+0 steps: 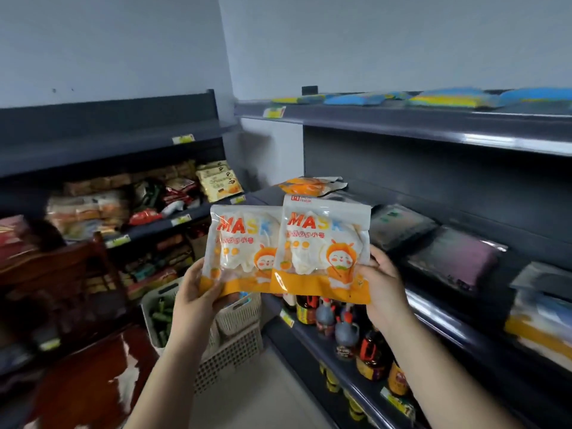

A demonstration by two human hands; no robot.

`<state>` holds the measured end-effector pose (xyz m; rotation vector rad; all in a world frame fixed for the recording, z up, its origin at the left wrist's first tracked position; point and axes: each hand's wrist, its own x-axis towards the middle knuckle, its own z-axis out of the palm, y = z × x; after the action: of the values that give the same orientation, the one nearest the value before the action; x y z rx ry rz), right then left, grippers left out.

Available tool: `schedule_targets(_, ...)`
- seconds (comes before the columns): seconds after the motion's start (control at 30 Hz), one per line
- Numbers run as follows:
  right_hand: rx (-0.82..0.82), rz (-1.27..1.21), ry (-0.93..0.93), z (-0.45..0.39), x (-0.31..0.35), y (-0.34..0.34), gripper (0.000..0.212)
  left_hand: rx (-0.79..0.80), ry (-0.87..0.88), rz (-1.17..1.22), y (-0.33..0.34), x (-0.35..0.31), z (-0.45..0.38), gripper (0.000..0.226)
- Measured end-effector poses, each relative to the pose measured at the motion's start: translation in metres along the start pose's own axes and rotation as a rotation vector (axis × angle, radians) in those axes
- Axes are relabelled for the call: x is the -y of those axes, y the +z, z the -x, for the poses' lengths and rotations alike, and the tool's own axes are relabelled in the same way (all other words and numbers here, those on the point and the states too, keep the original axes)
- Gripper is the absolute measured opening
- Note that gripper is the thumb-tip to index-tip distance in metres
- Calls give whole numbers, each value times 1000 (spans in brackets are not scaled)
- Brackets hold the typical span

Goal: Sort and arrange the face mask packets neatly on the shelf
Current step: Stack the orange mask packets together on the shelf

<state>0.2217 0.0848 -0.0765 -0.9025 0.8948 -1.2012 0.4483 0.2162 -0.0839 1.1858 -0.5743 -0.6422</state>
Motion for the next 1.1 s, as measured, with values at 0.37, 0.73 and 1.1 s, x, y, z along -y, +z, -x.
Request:
schedule_targets(0.37, 99, 44, 55, -18, -54, 119, 43, -99, -2, 27, -96, -12, -63, 39)
schedule_targets(0.73, 113, 81, 43, -99, -78, 172, 47, -143, 9, -3, -96, 2, -152, 42)
schedule_targets(1.1, 86, 59, 64, -215, -80, 205, 49, -88, 26, 13, -55, 25, -281, 43)
